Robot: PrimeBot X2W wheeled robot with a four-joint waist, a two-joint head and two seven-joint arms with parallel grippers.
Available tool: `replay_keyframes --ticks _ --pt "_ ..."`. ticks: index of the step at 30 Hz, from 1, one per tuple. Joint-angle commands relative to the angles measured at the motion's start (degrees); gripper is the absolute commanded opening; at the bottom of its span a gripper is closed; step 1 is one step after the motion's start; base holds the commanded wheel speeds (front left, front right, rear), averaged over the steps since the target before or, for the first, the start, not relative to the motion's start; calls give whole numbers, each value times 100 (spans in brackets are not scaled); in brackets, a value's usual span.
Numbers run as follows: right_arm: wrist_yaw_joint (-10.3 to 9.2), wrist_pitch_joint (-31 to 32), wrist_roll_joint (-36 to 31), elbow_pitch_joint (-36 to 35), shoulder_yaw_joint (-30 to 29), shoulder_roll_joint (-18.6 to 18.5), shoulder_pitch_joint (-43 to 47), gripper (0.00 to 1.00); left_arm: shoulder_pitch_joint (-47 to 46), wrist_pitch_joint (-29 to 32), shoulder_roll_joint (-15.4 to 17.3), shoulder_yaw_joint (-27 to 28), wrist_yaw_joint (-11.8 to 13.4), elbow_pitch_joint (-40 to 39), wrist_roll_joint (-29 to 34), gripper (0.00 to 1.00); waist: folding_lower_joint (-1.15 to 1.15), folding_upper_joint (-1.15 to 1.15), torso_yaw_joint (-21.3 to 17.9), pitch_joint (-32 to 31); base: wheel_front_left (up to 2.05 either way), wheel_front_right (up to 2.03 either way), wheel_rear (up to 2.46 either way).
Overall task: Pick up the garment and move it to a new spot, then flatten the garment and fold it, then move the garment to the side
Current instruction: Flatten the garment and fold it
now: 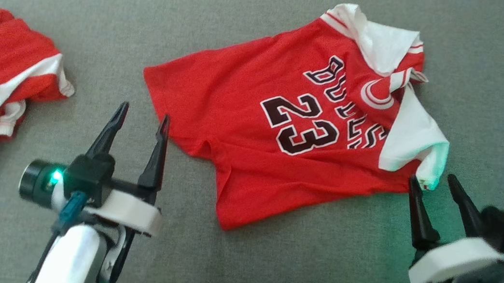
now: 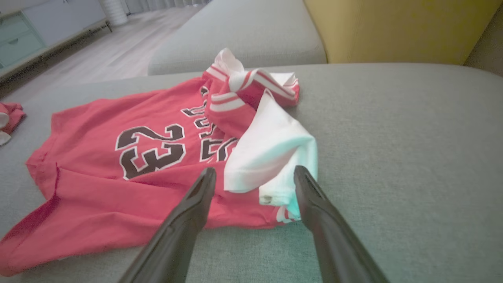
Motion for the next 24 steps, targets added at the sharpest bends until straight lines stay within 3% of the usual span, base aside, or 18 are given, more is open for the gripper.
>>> replay_keyframes --ticks 1,11,16,18,19,20,24 --pt "22 215 -16 -97 157 -114 -366 100 -337 -29 58 140 15 -210 -2 100 0 0 41 145 0 0 0" --pt "22 964 -68 594 266 -122 -1085 100 -618 -29 -7 63 1 -228 41 100 0 0 118 536 0 0 0" --pt "22 1037 -84 784 227 -92 -1277 99 -692 -29 -27 47 -6 -206 45 100 0 0 121 602 0 0 0" --pt "22 984 -47 824 199 -67 -1325 52 -707 -29 -35 44 -9 -197 43 100 0 0 114 613 0 0 0" --pt "22 960 -25 849 196 -61 -1346 34 -712 -29 -39 42 -10 -194 42 100 0 0 110 616 0 0 0" --pt "22 942 -11 882 191 -61 -1362 4 -716 -29 -43 38 -13 -189 41 100 0 0 107 618 0 0 0" --pt "22 795 73 995 53 -49 -1395 0 -735 -29 -59 24 -30 -163 36 100 0 0 113 607 0 0 0"
